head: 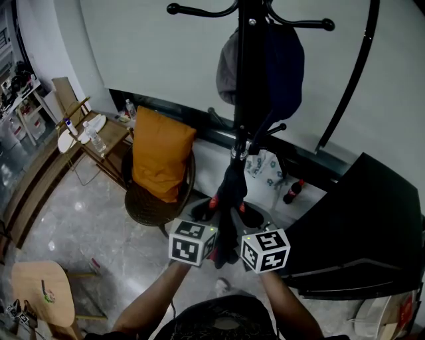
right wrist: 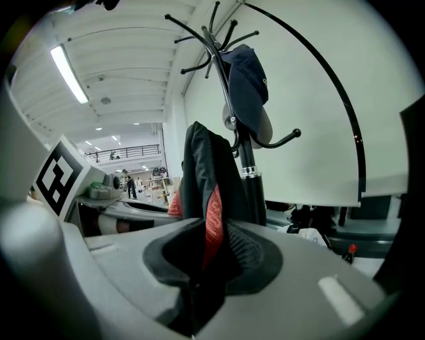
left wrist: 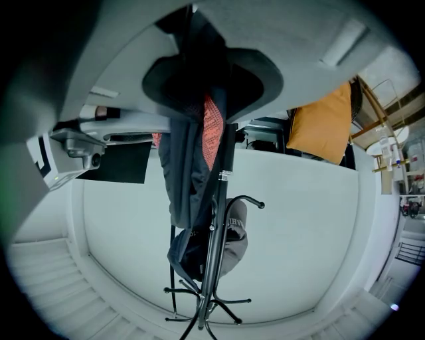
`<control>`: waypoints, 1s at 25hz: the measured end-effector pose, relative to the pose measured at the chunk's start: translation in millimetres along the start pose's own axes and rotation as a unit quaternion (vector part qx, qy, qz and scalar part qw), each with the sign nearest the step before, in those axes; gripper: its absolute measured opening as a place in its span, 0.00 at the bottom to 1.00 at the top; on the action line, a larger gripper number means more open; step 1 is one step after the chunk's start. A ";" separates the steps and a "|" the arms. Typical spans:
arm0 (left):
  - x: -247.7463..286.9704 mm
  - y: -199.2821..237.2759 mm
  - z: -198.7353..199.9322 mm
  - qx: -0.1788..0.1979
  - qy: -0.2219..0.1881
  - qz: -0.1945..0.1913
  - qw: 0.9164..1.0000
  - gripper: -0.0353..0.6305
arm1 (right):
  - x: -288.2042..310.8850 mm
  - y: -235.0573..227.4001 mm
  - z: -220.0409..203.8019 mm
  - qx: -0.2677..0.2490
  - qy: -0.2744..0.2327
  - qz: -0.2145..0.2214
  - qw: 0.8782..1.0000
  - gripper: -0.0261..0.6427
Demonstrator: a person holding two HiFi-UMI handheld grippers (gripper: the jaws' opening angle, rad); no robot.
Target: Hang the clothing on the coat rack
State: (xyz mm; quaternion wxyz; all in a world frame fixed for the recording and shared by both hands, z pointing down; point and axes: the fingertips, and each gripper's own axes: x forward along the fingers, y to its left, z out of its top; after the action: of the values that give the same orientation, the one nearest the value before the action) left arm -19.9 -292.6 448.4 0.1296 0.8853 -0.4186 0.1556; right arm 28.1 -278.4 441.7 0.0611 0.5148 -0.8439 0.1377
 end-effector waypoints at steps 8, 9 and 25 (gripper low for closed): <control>-9.0 -2.4 1.1 0.001 -0.011 0.010 1.000 0.18 | -9.7 4.4 0.6 0.000 -0.004 -0.001 1.000 0.16; -9.7 -3.1 0.0 -0.001 -0.010 0.009 1.000 0.18 | -11.0 4.7 0.7 -0.001 -0.004 -0.001 1.000 0.16; -32.8 -12.4 1.5 -0.007 -0.026 0.011 1.000 0.19 | -28.0 12.5 1.2 0.004 -0.011 -0.010 1.000 0.16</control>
State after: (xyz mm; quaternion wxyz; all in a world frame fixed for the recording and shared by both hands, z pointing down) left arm -29.6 -262.5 433.2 0.1231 0.8833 -0.4328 0.1314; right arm 30.0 -249.5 431.6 0.0510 0.5250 -0.8388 0.1351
